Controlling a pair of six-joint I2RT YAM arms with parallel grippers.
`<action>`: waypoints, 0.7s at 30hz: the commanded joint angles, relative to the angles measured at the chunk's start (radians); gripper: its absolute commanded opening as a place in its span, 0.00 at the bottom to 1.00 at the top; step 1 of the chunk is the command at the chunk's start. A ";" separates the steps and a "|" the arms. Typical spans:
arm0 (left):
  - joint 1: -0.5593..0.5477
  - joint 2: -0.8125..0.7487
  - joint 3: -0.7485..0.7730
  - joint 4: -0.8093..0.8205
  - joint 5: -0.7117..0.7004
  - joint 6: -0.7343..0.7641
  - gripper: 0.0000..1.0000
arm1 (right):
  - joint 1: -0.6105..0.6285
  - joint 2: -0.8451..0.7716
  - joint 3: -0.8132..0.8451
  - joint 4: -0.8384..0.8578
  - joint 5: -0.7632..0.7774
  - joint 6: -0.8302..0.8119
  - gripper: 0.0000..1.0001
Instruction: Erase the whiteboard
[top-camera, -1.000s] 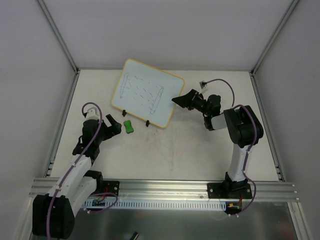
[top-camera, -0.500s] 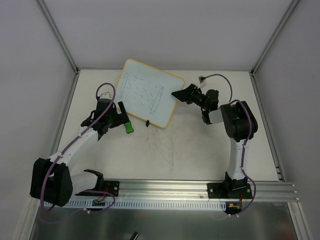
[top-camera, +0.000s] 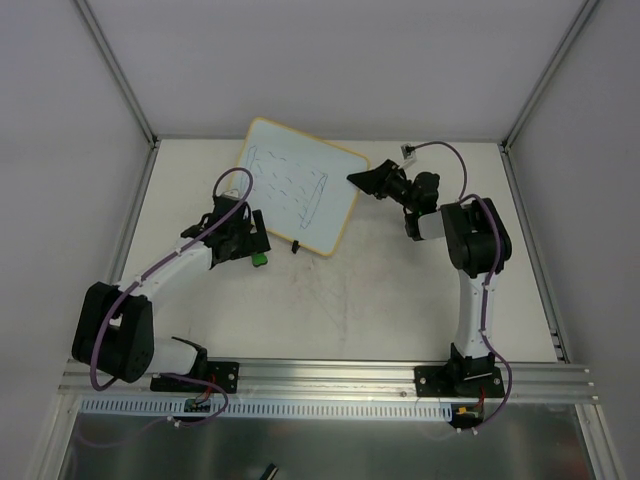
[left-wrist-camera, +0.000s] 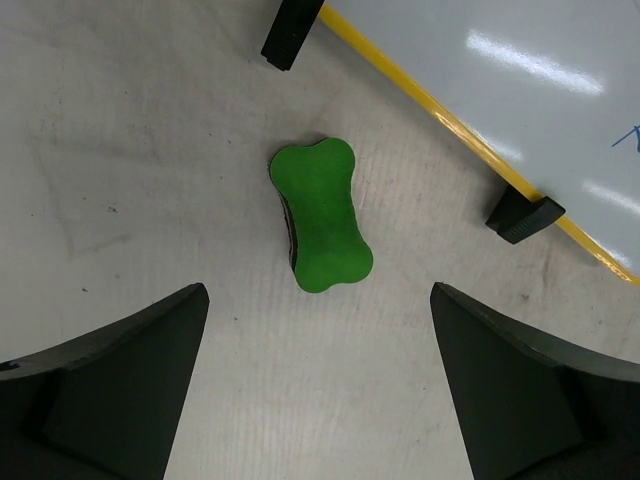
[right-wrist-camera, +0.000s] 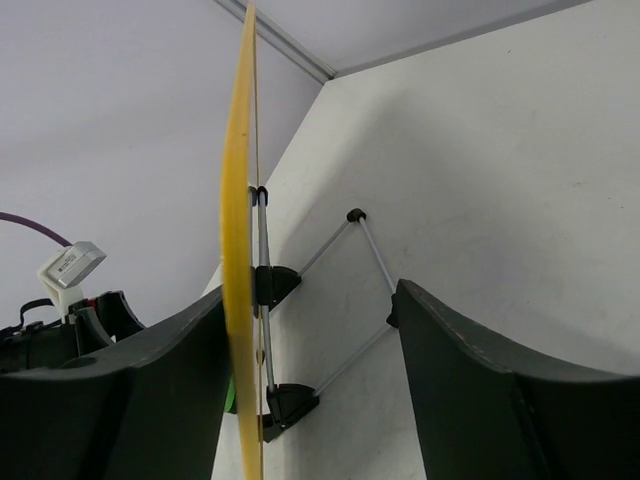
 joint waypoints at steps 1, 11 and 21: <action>-0.014 0.028 0.031 -0.019 -0.019 -0.018 0.95 | -0.006 0.013 0.062 0.198 -0.015 0.006 0.64; -0.033 0.082 0.057 -0.022 -0.034 -0.032 0.96 | -0.006 0.020 0.099 0.193 -0.044 0.002 0.52; -0.034 0.158 0.116 -0.024 -0.039 -0.035 0.97 | -0.003 0.006 0.087 0.187 -0.082 -0.003 0.35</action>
